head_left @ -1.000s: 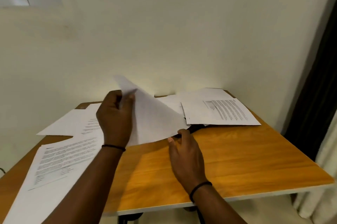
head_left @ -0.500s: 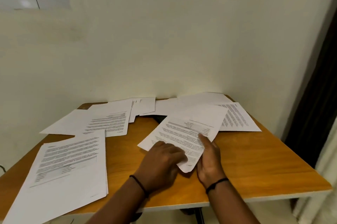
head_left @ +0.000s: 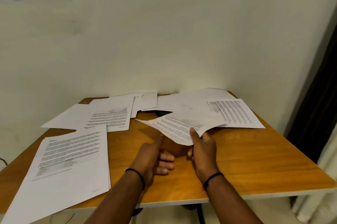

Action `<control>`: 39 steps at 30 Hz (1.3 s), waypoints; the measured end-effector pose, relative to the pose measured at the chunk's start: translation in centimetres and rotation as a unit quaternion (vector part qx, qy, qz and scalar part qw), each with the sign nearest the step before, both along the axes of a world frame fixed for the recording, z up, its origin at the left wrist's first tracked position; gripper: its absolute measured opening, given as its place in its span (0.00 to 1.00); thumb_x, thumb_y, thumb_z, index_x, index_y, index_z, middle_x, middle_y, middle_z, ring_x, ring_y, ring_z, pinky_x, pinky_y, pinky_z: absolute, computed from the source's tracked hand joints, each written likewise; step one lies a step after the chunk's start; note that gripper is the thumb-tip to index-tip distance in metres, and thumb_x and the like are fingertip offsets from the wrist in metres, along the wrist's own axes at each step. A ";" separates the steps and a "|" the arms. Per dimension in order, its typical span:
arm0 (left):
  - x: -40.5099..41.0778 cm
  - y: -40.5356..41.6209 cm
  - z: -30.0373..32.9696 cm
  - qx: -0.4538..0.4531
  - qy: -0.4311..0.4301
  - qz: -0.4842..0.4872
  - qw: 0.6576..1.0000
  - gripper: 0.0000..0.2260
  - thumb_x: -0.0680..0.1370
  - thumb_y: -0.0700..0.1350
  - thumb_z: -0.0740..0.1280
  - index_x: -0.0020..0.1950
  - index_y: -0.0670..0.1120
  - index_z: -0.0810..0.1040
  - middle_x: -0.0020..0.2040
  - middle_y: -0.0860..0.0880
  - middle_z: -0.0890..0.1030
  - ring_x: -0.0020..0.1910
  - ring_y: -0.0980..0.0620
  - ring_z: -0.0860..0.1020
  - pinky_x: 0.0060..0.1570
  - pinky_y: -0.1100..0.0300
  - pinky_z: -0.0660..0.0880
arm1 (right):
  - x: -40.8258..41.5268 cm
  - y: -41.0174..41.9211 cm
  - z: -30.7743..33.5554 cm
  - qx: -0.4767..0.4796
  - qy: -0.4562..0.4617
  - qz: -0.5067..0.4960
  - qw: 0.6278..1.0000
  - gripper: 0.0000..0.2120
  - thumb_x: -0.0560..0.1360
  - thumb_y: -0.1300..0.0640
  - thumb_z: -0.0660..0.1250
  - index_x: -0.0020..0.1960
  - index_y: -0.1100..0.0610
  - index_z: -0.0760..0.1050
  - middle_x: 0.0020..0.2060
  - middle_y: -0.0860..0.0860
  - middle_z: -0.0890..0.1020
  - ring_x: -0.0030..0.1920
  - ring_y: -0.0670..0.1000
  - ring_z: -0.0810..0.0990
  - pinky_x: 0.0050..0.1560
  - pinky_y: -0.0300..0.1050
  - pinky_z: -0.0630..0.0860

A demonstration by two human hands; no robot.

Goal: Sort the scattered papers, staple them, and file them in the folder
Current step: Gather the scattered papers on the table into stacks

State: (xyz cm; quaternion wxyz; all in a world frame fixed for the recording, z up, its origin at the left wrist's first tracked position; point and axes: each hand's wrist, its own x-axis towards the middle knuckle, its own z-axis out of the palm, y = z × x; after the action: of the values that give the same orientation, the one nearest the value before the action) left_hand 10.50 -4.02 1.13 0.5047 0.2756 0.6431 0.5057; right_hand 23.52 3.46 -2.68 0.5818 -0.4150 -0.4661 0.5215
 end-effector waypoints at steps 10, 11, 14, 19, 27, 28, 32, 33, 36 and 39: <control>3.6 -0.2 -1.3 0.250 -0.037 -0.119 0.960 0.17 0.79 0.47 0.68 0.67 0.55 0.74 0.62 0.49 0.82 0.59 0.49 0.81 0.63 0.42 0.75 | -0.4 0.3 -0.6 0.016 -0.002 -0.011 1.000 0.09 0.78 0.54 0.69 0.58 0.47 0.78 0.49 0.48 0.86 0.43 0.48 0.85 0.43 0.49 0.82; 4.1 0.1 -1.7 0.249 -0.022 -0.100 0.963 0.18 0.78 0.43 0.71 0.65 0.57 0.76 0.62 0.50 0.82 0.60 0.49 0.80 0.64 0.43 0.75 | -0.3 0.1 -0.6 0.021 -0.003 -0.004 1.000 0.09 0.77 0.55 0.70 0.56 0.46 0.79 0.49 0.47 0.86 0.48 0.48 0.85 0.48 0.49 0.83; 4.6 1.1 -2.0 0.236 -0.019 0.023 0.971 0.15 0.81 0.42 0.66 0.65 0.57 0.76 0.62 0.49 0.82 0.59 0.46 0.81 0.60 0.45 0.77 | 0.1 -0.5 -0.3 0.021 0.006 0.039 0.999 0.11 0.77 0.56 0.71 0.58 0.47 0.79 0.44 0.50 0.86 0.38 0.49 0.82 0.36 0.45 0.79; 0.6 2.2 -0.4 0.208 -0.002 0.080 0.975 0.14 0.83 0.39 0.61 0.69 0.43 0.73 0.56 0.45 0.83 0.51 0.43 0.84 0.53 0.41 0.80 | 1.2 -0.1 0.1 -0.054 0.208 -0.026 0.976 0.18 0.77 0.52 0.71 0.65 0.50 0.74 0.49 0.52 0.86 0.43 0.52 0.85 0.39 0.48 0.81; -8.6 1.7 3.6 0.260 -0.059 0.131 0.955 0.09 0.81 0.38 0.65 0.59 0.47 0.78 0.57 0.44 0.84 0.52 0.44 0.84 0.46 0.49 0.83 | 1.7 0.5 0.1 -0.106 0.236 -0.043 0.965 0.08 0.74 0.62 0.73 0.52 0.54 0.79 0.46 0.54 0.84 0.45 0.54 0.83 0.39 0.47 0.78; -8.9 1.8 3.7 0.276 -0.092 0.132 0.948 0.10 0.81 0.39 0.65 0.61 0.48 0.78 0.58 0.44 0.83 0.54 0.44 0.83 0.48 0.47 0.83 | 1.6 0.3 0.2 -0.096 0.207 -0.028 0.973 0.09 0.73 0.63 0.73 0.51 0.56 0.79 0.44 0.54 0.84 0.43 0.53 0.83 0.39 0.48 0.77; -5.9 2.4 2.3 0.269 -0.134 0.120 0.946 0.17 0.79 0.40 0.68 0.68 0.46 0.75 0.59 0.43 0.83 0.57 0.44 0.82 0.53 0.43 0.81 | 0.9 -0.4 0.2 -0.032 0.060 0.053 0.996 0.07 0.73 0.65 0.72 0.50 0.62 0.78 0.37 0.57 0.83 0.35 0.55 0.78 0.33 0.46 0.75; -4.9 2.6 1.5 0.262 -0.117 0.133 0.949 0.18 0.78 0.39 0.68 0.68 0.45 0.75 0.60 0.43 0.83 0.57 0.43 0.82 0.54 0.43 0.80 | 0.7 -0.5 0.2 -0.025 0.038 0.065 0.997 0.07 0.73 0.65 0.72 0.51 0.61 0.77 0.39 0.58 0.84 0.35 0.55 0.77 0.32 0.46 0.74; -3.5 3.2 -0.3 0.270 -0.114 0.195 0.936 0.18 0.79 0.38 0.69 0.69 0.45 0.75 0.60 0.44 0.82 0.58 0.44 0.81 0.59 0.42 0.78 | 0.3 -0.6 -0.1 -0.027 0.009 0.042 0.999 0.10 0.75 0.58 0.72 0.54 0.54 0.75 0.43 0.56 0.83 0.37 0.51 0.79 0.31 0.44 0.73; -4.2 3.5 -0.5 0.249 -0.059 0.221 0.941 0.17 0.79 0.39 0.69 0.67 0.43 0.76 0.59 0.46 0.81 0.55 0.47 0.81 0.54 0.50 0.80 | 0.7 0.8 -0.2 0.024 -0.081 -0.127 0.988 0.04 0.77 0.55 0.70 0.49 0.52 0.74 0.44 0.50 0.81 0.44 0.49 0.79 0.39 0.41 0.75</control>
State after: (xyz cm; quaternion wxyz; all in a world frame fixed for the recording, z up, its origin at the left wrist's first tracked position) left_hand 6.32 -0.54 0.60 0.3328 0.2129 0.5100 0.7641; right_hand 24.21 4.23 -2.85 0.6134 -0.4976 -0.4677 0.3967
